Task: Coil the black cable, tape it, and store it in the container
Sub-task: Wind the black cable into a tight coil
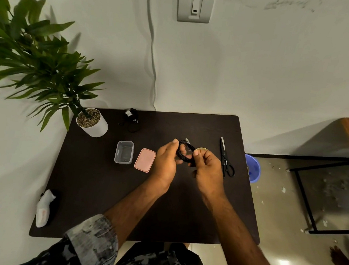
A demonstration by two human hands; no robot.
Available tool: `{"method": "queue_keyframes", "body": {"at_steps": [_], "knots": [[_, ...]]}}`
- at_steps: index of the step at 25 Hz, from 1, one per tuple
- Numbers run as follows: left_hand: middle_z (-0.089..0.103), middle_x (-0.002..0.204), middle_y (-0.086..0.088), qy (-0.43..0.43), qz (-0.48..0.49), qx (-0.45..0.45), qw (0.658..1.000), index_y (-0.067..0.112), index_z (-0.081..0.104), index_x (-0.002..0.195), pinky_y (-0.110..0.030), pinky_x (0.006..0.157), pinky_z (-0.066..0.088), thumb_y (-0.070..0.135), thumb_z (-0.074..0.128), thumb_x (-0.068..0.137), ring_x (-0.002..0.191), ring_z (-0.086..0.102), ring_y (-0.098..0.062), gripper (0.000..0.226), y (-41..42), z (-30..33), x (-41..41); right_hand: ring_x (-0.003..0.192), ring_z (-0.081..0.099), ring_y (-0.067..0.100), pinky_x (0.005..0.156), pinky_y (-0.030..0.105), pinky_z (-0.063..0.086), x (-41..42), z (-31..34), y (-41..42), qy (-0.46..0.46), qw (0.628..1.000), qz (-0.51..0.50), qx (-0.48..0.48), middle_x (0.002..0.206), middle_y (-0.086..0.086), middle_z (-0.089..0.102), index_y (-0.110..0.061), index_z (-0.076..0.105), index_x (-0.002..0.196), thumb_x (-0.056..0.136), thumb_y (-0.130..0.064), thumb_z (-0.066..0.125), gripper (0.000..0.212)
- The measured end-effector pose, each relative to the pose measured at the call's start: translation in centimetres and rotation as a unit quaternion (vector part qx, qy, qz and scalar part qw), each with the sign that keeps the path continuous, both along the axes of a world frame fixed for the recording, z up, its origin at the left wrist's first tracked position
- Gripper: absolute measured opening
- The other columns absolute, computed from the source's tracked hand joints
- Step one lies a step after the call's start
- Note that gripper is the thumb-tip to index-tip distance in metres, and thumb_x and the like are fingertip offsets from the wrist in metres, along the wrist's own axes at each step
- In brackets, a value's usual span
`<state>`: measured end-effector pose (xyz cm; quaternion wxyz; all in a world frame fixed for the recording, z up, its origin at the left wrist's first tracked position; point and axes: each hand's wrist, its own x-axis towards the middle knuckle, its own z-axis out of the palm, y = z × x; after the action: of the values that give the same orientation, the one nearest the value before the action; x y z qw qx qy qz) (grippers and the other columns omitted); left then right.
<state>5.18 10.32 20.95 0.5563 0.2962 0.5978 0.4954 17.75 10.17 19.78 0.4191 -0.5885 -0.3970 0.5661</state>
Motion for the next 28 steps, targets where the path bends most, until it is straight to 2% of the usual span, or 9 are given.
{"method": "queue_keyframes", "body": {"at_steps": [3, 6, 8, 10, 13, 18, 21, 25, 28], "knots": [[0.074, 0.091, 0.001, 0.003, 0.018, -0.057, 0.998, 0.017, 0.07, 0.09, -0.036, 0.075, 0.051, 0.027, 0.04, 0.109, 0.093, 0.07, -0.025, 0.037, -0.6, -0.1, -0.1, 0.077, 0.072, 0.011, 0.071, 0.027, 0.057, 0.8, 0.3, 0.6, -0.103, 0.993, -0.01, 0.065, 0.084, -0.002, 0.078, -0.021, 0.074, 0.096, 0.104, -0.022, 0.065, 0.012], [0.078, 0.104, -0.003, 0.008, -0.034, -0.13, 0.991, 0.017, 0.072, 0.111, -0.038, 0.082, 0.052, 0.039, 0.037, 0.11, 0.093, 0.071, -0.02, 0.041, -1.0, -0.7, -0.4, 0.083, 0.069, 0.002, 0.07, 0.01, 0.051, 2.4, 1.0, 1.0, -0.254, 0.953, 0.097, 0.133, 0.086, -0.01, 0.074, -0.022, 0.075, 0.097, 0.102, -0.022, 0.068, 0.008], [0.076, 0.115, -0.003, 0.092, -0.069, -0.091, 0.989, 0.024, 0.068, 0.117, -0.041, 0.096, 0.054, 0.051, 0.04, 0.106, 0.105, 0.071, -0.018, 0.041, -1.3, -1.9, -0.8, 0.082, 0.061, -0.009, 0.069, 0.002, 0.042, 3.3, 1.5, 1.2, -0.325, 0.909, 0.193, 0.176, 0.084, -0.016, 0.066, -0.021, 0.074, 0.095, 0.1, -0.021, 0.07, 0.007], [0.075, 0.112, 0.004, 0.213, -0.134, 0.015, 0.968, 0.03, 0.067, 0.115, -0.042, 0.096, 0.057, 0.055, 0.042, 0.101, 0.106, 0.07, -0.013, 0.038, -1.6, -2.9, -1.4, 0.078, 0.058, -0.012, 0.069, 0.0, 0.04, 3.7, 1.5, 1.2, -0.348, 0.885, 0.251, 0.183, 0.077, -0.022, 0.059, -0.022, 0.074, 0.093, 0.099, -0.021, 0.072, 0.007], [0.075, 0.098, 0.006, 0.291, -0.272, 0.04, 0.916, 0.025, 0.068, 0.113, -0.043, 0.088, 0.06, 0.043, 0.044, 0.107, 0.094, 0.072, -0.01, 0.03, -2.2, -3.2, -1.8, 0.078, 0.065, -0.011, 0.068, 0.002, 0.046, 4.0, 0.3, 0.9, -0.32, 0.891, 0.284, 0.15, 0.076, -0.019, 0.066, -0.025, 0.076, 0.091, 0.098, -0.024, 0.074, 0.007], [0.07, 0.083, 0.006, 0.288, -0.375, -0.067, 0.878, 0.029, 0.07, 0.091, -0.046, 0.09, 0.057, 0.04, 0.039, 0.11, 0.083, 0.068, -0.014, 0.038, -1.3, -3.5, -2.7, 0.081, 0.075, -0.001, 0.075, 0.015, 0.058, 3.9, -2.7, 0.1, -0.253, 0.93, 0.254, 0.084, 0.081, -0.013, 0.078, -0.024, 0.077, 0.094, 0.094, -0.021, 0.078, 0.003], [0.068, 0.083, 0.007, 0.225, -0.383, -0.099, 0.89, 0.024, 0.071, 0.088, -0.034, 0.083, 0.05, 0.036, 0.038, 0.111, 0.08, 0.059, -0.009, 0.041, -0.6, -4.0, -2.8, 0.079, 0.076, 0.005, 0.074, 0.026, 0.061, 4.1, -4.0, 0.4, -0.206, 0.951, 0.226, 0.049, 0.083, -0.005, 0.08, -0.021, 0.072, 0.091, 0.093, -0.018, 0.08, 0.009], [0.06, 0.077, 0.004, 0.066, -0.3, -0.192, 0.932, 0.021, 0.067, 0.085, -0.031, 0.072, 0.043, 0.037, 0.044, 0.109, 0.077, 0.054, -0.011, 0.037, -0.3, -5.0, -2.1, 0.077, 0.079, 0.009, 0.066, 0.02, 0.058, 4.3, -4.9, 1.4, -0.073, 0.968, 0.237, 0.036, 0.083, 0.003, 0.082, -0.006, 0.07, 0.093, 0.096, -0.003, 0.073, 0.006], [0.061, 0.083, 0.001, 0.075, -0.295, -0.208, 0.93, 0.022, 0.064, 0.083, -0.032, 0.074, 0.043, 0.035, 0.044, 0.109, 0.082, 0.054, -0.014, 0.036, 0.1, -6.1, -1.8, 0.082, 0.08, 0.024, 0.068, 0.031, 0.062, 5.0, -6.5, 2.4, -0.044, 0.97, 0.238, 0.003, 0.089, 0.016, 0.082, 0.004, 0.07, 0.097, 0.096, -0.005, 0.074, 0.01]]}}
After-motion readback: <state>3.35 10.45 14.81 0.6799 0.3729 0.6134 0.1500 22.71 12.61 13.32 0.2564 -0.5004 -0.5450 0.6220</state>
